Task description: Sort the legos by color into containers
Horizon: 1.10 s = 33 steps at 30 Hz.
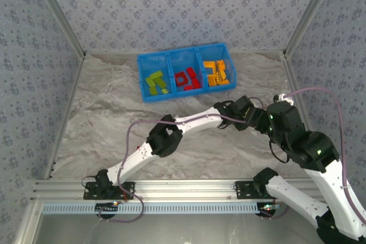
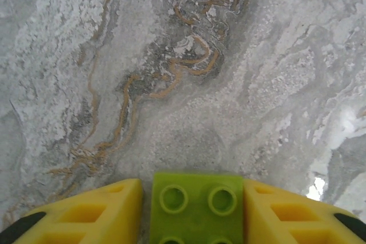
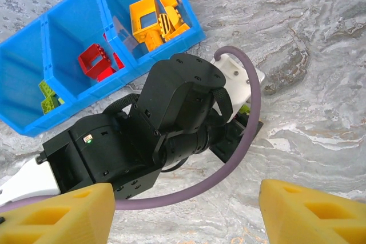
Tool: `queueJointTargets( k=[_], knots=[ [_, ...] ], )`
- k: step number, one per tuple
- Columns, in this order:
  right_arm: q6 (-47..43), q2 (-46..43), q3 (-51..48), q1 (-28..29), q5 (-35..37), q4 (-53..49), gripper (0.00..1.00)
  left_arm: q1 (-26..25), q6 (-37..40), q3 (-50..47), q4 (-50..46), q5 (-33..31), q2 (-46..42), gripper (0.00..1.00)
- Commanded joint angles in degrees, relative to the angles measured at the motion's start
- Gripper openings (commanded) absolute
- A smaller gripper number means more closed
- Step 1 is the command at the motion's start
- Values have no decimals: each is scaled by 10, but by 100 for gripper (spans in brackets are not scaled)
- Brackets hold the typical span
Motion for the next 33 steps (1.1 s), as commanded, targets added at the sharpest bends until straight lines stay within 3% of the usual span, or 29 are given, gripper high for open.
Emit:
queueJointTargets(
  k=[1, 6, 8, 11, 16, 22, 28, 33],
  knots=[
    [6, -3, -3, -4, 5, -8, 70, -22, 24, 8, -33, -21, 20, 43],
    [7, -3, -3, -6, 6, -10, 70, -30, 33, 3, -43, -50, 17, 43],
    [7, -3, -3, -6, 5, -8, 70, -31, 33, 1, -45, -52, 15, 26],
    [7, -3, -3, -9, 4, -6, 70, -31, 22, -2, -47, -58, 4, 12],
    [1, -3, -3, -11, -2, -4, 70, -25, -18, -42, -36, -55, -54, 11],
    [-6, -2, 2, -14, -3, -5, 70, 4, -64, -139, 26, 15, -139, 10],
    [-2, -2, -1, -15, -10, -1, 70, 26, -92, -138, -2, 59, -150, 9],
    [-20, 6, -3, -16, -31, 12, 70, 56, -141, -176, -29, 61, -210, 9]
  ],
)
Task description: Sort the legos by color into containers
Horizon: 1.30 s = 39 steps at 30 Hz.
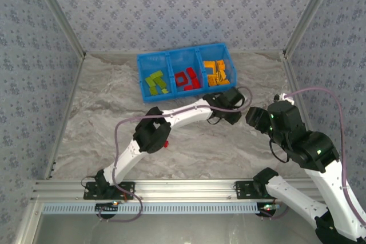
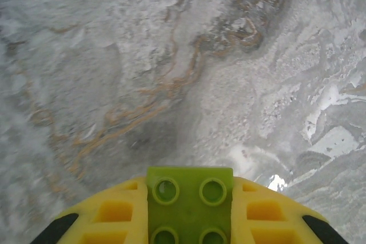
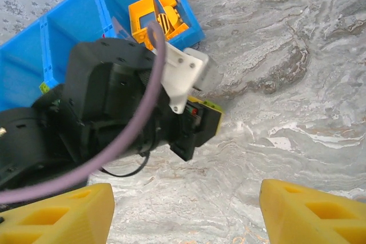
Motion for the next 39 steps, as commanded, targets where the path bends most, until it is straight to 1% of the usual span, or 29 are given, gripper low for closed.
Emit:
queueJointTargets(
  k=[1, 5, 7, 9, 12, 13, 15, 17, 20, 24, 25, 29, 34, 37, 39],
  knots=[
    [-25, 9, -3, -4, -30, 20, 70, 23, -49, -34, -30, 14, -88, 9],
    [-63, 34, -3, 1, -98, 76, 69, 69, -85, -134, -38, 4, -190, 8],
    [-95, 58, -3, 23, -109, 94, 69, 94, -92, -173, -52, -7, -237, 8],
    [-103, 87, -3, 69, -87, 108, 69, 121, -91, -211, -66, -25, -286, 8],
    [-104, 144, 8, 157, -29, 128, 69, 173, -95, -262, -77, -45, -351, 8],
    [-102, 162, 11, 176, -20, 141, 70, 193, -96, -272, -83, -52, -365, 8],
    [-99, 184, 6, 197, -21, 174, 70, 228, -97, -280, -96, -62, -377, 8],
    [-96, 203, -3, 210, -22, 211, 70, 266, -101, -281, -118, -63, -376, 8],
    [-93, 236, 0, 221, -16, 236, 70, 307, -102, -272, -126, -72, -354, 7],
    [-89, 269, 12, 232, -9, 249, 70, 337, -118, -226, -145, -93, -292, 7],
    [-88, 275, 13, 234, -8, 252, 70, 344, -122, -213, -144, -90, -274, 7],
    [-81, 286, 14, 241, -9, 259, 70, 358, -134, -145, -147, -90, -208, 7],
    [-74, 289, 7, 242, -8, 262, 70, 361, -143, -58, -203, -121, -137, 6],
    [-72, 290, 0, 241, -11, 267, 70, 361, -157, -54, -219, -129, -124, 5],
    [-71, 293, -2, 240, -14, 270, 70, 360, -163, -66, -212, -127, -124, 5]
  ],
)
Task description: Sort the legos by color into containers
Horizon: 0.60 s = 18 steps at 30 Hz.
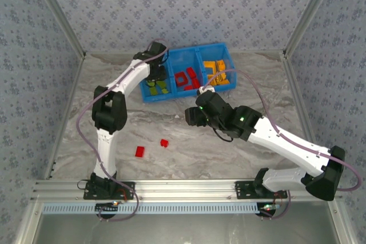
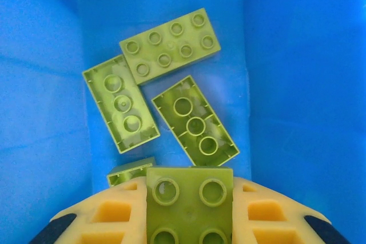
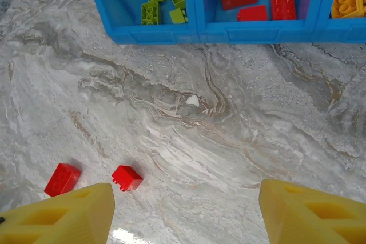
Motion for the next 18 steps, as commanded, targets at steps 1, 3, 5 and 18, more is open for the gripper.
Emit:
queueJointTargets(
  k=[1, 3, 5, 18],
  knots=[
    [9, 8, 2, 2, 9, 10, 70, 1, -22, 5, -27, -10, 6, 6],
    [9, 13, 4, 0, 7, 10, 70, 0, -26, -3, -25, -7, 6, 8],
    [9, 18, 5, -2, 2, 8, 70, 0, -29, -9, -21, 1, 8, 12],
    [9, 35, 3, -3, -12, 8, 70, -1, -24, -27, -22, 3, -4, 39]
  ],
)
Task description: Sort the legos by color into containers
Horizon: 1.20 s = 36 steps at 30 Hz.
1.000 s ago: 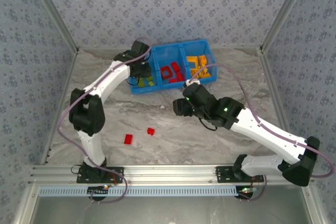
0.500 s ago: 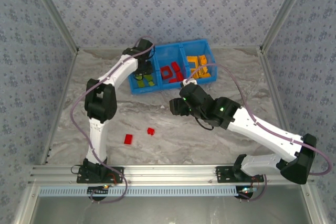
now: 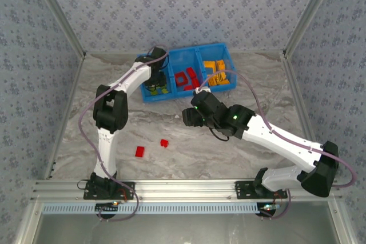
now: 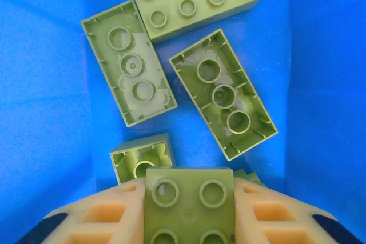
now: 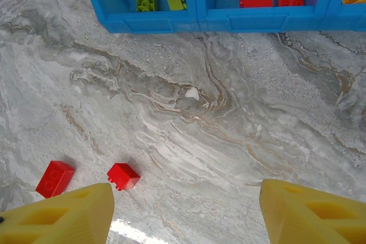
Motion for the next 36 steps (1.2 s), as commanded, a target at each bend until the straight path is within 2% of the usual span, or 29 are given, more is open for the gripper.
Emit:
queueJointTargets(
  k=[1, 7, 13, 16, 19, 22, 25, 27, 30, 33, 36],
  knots=[
    [5, 5, 3, -1, -5, 3, 70, -2, -3, 3, -11, 1, -19, 41],
    [5, 14, 8, -1, -7, 1, 71, -1, 3, 14, -22, 0, -49, 47],
    [-2, 38, 11, 6, -15, 5, 70, -4, -3, -9, -21, -12, -127, 43],
    [-17, 67, 10, 25, -26, 20, 70, -10, -11, -74, -6, -24, -221, 42],
    [-45, 115, 15, 53, -46, 32, 72, -18, -12, -180, 20, -10, -349, 42],
    [-96, 179, 31, 75, -88, 50, 75, -20, -7, -288, 28, 42, -492, 43],
    [-147, 236, 51, 92, -103, 37, 78, -19, -1, -385, 20, 109, -638, 51],
    [-176, 276, 67, 98, -106, 17, 80, -18, 8, -424, -10, 158, -733, 55],
    [-211, 318, 83, 98, -98, 0, 81, -18, 6, -436, -101, 191, -831, 58],
    [-234, 344, 94, 92, -114, -4, 81, -18, -8, -428, -203, 218, -882, 58],
    [-250, 372, 112, 90, -133, -6, 78, -18, -35, -431, -258, 244, -923, 59]
  ],
)
